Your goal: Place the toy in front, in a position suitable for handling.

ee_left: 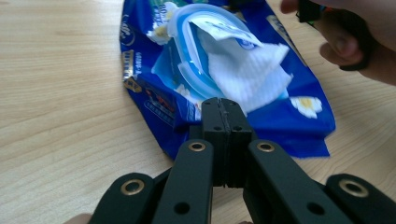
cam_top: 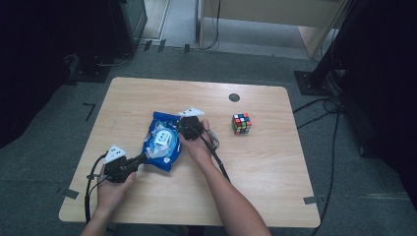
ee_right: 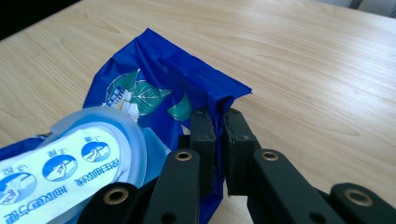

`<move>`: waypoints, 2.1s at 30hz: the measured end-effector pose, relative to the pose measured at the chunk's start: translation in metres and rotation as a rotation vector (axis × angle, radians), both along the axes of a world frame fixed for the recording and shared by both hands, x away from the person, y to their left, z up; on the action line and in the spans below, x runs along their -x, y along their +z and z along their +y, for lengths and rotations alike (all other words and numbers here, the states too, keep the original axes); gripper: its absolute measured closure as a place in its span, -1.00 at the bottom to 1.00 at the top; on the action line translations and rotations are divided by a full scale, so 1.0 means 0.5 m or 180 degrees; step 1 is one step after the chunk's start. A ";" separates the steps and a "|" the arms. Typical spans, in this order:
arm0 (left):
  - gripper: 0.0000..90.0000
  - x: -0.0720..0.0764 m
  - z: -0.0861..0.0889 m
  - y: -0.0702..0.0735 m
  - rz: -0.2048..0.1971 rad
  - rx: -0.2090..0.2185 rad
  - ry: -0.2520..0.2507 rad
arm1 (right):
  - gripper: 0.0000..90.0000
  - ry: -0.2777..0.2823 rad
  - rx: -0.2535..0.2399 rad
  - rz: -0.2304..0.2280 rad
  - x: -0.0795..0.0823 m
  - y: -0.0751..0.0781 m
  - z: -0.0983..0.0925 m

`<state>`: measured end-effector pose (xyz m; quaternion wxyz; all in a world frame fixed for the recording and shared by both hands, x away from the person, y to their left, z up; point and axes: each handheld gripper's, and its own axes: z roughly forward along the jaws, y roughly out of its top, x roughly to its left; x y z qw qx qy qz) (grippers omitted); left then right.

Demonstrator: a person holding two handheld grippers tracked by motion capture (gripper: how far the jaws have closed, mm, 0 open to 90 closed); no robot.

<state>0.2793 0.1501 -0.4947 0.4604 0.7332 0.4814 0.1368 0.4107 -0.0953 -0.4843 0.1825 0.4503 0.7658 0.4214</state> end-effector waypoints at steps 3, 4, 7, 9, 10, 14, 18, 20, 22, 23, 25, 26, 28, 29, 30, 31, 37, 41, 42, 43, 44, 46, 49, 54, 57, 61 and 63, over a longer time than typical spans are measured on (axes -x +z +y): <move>0.96 0.000 -0.002 -0.002 0.0002 0.0027 -0.0017 | 0.90 0.0174 0.0062 0.0150 -0.030 -0.011 -0.003; 0.94 0.001 -0.002 -0.002 -0.0008 0.0034 -0.0028 | 0.89 0.0228 0.0115 0.0144 -0.035 -0.013 -0.004; 0.86 0.002 0.000 0.001 -0.0044 0.0035 -0.0018 | 0.49 0.0194 0.0138 0.0119 -0.044 -0.010 -0.012; 0.72 0.002 0.004 0.002 -0.0071 0.0022 -0.0008 | 0.28 0.0110 0.0037 0.0081 -0.043 0.004 -0.025; 0.56 0.003 0.004 0.003 -0.0090 -0.0007 0.0012 | 0.12 0.0066 -0.0028 0.0042 -0.040 0.019 -0.038; 0.24 0.001 0.006 0.008 -0.0089 -0.0010 -0.0069 | -0.09 -0.0075 -0.0091 -0.0031 -0.027 0.049 -0.063; -0.25 0.004 0.012 0.014 -0.0105 -0.0095 0.0067 | -0.26 -0.0207 -0.0018 -0.0220 0.006 0.075 -0.107; -0.46 0.002 0.018 0.014 -0.0092 -0.0125 0.0128 | -0.34 -0.0241 0.0080 -0.0307 0.028 0.079 -0.134; -0.46 -0.002 0.027 0.009 -0.0032 -0.0050 0.0149 | -0.41 -0.0280 0.0123 -0.0339 0.045 0.080 -0.160; -0.46 -0.005 0.029 0.004 0.0010 -0.0022 0.0158 | -0.49 -0.0341 0.0134 -0.0368 0.065 0.079 -0.190; -0.46 -0.009 0.028 -0.006 0.0107 0.0008 0.0151 | -0.51 -0.0386 0.0164 -0.0400 0.075 0.078 -0.206; -0.40 -0.010 0.024 -0.010 0.0126 0.0006 0.0132 | -0.59 -0.0514 0.0187 -0.0434 0.092 0.073 -0.238; -0.34 -0.011 0.012 -0.013 0.0141 -0.0039 0.0062 | -0.63 -0.0638 0.0203 -0.0482 0.108 0.068 -0.269; -0.34 -0.011 0.004 -0.015 0.0141 -0.0057 0.0033 | -0.63 -0.0638 0.0203 -0.0482 0.108 0.068 -0.269; -0.33 -0.011 -0.003 -0.016 0.0149 -0.0051 -0.0003 | -0.66 -0.0692 0.0229 -0.0506 0.116 0.065 -0.284; -0.32 -0.012 -0.010 -0.018 0.0164 -0.0049 -0.0039 | -0.67 -0.0760 0.0249 -0.0524 0.123 0.062 -0.298; -0.35 -0.016 -0.038 -0.020 0.0192 -0.0027 -0.0150 | -0.87 -0.0998 0.0205 -0.0345 0.138 0.035 -0.375; -0.49 -0.014 -0.029 -0.017 0.0188 -0.0031 -0.0101 | -0.95 -0.1078 0.0179 -0.0193 0.130 0.015 -0.404; -0.54 -0.013 -0.019 -0.016 0.0172 -0.0029 -0.0056 | -0.97 -0.1070 0.0145 -0.0115 0.120 0.003 -0.413; -0.55 -0.013 -0.012 -0.015 0.0166 -0.0008 -0.0030 | -0.97 -0.1085 0.0138 -0.0088 0.117 -0.002 -0.415; -0.57 -0.014 -0.002 -0.013 0.0158 0.0009 0.0007 | -0.97 -0.1087 0.0136 -0.0076 0.113 -0.008 -0.417; -0.60 -0.015 0.021 -0.012 0.0140 0.0011 0.0113 | -0.97 -0.1084 0.0136 -0.0031 0.105 -0.020 -0.420; -0.65 -0.017 0.058 -0.015 0.0100 -0.0017 0.0268 | -0.97 -0.1077 0.0127 -0.0001 0.098 -0.030 -0.421; -0.67 -0.022 0.089 -0.023 0.0112 -0.0070 0.0491 | -0.97 -0.1077 0.0106 0.0033 0.079 -0.048 -0.416; -0.67 -0.022 0.102 -0.022 0.0120 0.0059 0.0492 | -0.97 -0.1058 0.0117 0.0053 0.061 -0.054 -0.403; -0.64 -0.018 0.091 -0.024 0.0112 0.0107 0.0269 | -0.84 -0.1191 0.0156 0.0133 0.031 -0.064 -0.387; -0.62 -0.015 0.076 -0.023 0.0069 0.0048 0.0126 | -0.75 -0.1239 0.0160 0.0142 0.022 -0.067 -0.386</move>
